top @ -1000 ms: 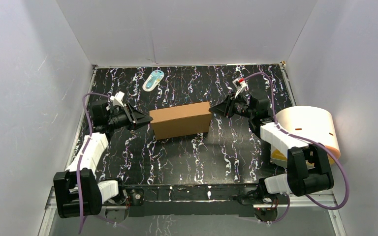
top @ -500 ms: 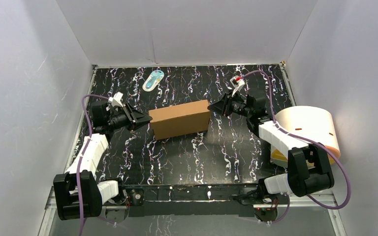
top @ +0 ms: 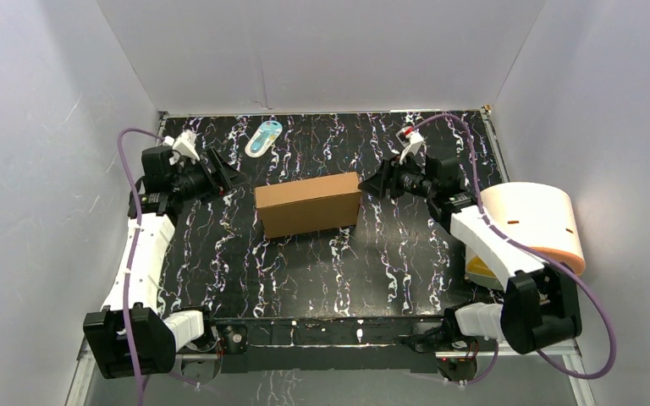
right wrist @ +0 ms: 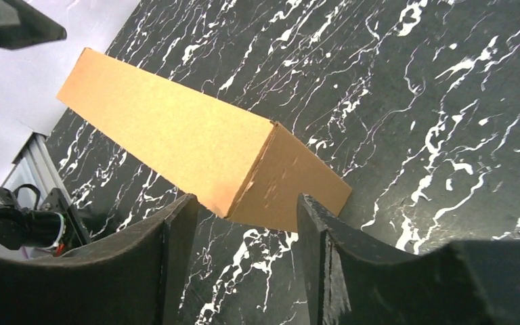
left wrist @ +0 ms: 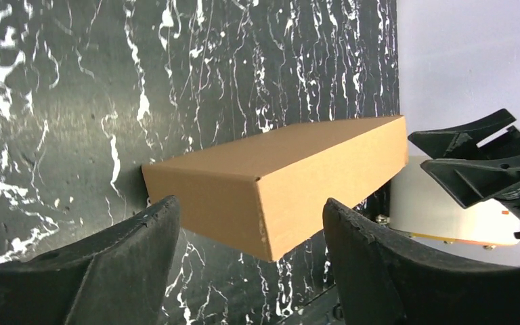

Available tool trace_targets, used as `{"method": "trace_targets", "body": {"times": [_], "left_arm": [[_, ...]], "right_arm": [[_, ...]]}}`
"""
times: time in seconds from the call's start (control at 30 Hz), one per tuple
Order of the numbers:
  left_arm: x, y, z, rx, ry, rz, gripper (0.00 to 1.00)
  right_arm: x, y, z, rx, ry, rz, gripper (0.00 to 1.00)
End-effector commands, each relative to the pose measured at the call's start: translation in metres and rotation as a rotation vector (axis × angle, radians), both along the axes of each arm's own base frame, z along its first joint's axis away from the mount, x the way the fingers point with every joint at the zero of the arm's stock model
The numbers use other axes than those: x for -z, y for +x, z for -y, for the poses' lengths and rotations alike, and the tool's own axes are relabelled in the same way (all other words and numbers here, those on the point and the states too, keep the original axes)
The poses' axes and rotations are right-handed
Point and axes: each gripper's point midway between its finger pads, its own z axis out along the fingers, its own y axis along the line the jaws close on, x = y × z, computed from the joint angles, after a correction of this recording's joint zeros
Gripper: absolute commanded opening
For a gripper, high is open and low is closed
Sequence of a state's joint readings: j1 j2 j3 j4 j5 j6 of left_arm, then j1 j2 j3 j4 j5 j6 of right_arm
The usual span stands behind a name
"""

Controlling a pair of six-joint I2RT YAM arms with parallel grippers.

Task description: Fold the paper box

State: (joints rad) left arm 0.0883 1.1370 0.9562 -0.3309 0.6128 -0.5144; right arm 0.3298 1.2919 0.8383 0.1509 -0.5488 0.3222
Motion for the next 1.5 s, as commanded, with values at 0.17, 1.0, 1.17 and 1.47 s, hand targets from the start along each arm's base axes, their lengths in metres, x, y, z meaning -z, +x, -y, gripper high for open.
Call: {"method": "trace_targets", "body": {"times": [0.17, 1.0, 1.17, 1.47], "left_arm": [[-0.049, -0.011, 0.036, 0.214, 0.26, 0.291, 0.78], [-0.005, -0.001, 0.154, 0.933, 0.88, 0.669, 0.92], [0.014, -0.004, 0.162, 1.017, 0.871, 0.637, 0.91], [0.028, -0.004, 0.175, 1.105, 0.893, 0.627, 0.73]], "right_arm": [[-0.101, -0.021, 0.018, 0.018, -0.004, 0.369, 0.8], [-0.112, -0.062, 0.058, 0.122, -0.091, 0.657, 0.99], [-0.11, -0.064, 0.055, 0.115, -0.09, 0.659, 0.99], [-0.107, -0.066, 0.052, 0.098, -0.125, 0.695, 0.99]]}}
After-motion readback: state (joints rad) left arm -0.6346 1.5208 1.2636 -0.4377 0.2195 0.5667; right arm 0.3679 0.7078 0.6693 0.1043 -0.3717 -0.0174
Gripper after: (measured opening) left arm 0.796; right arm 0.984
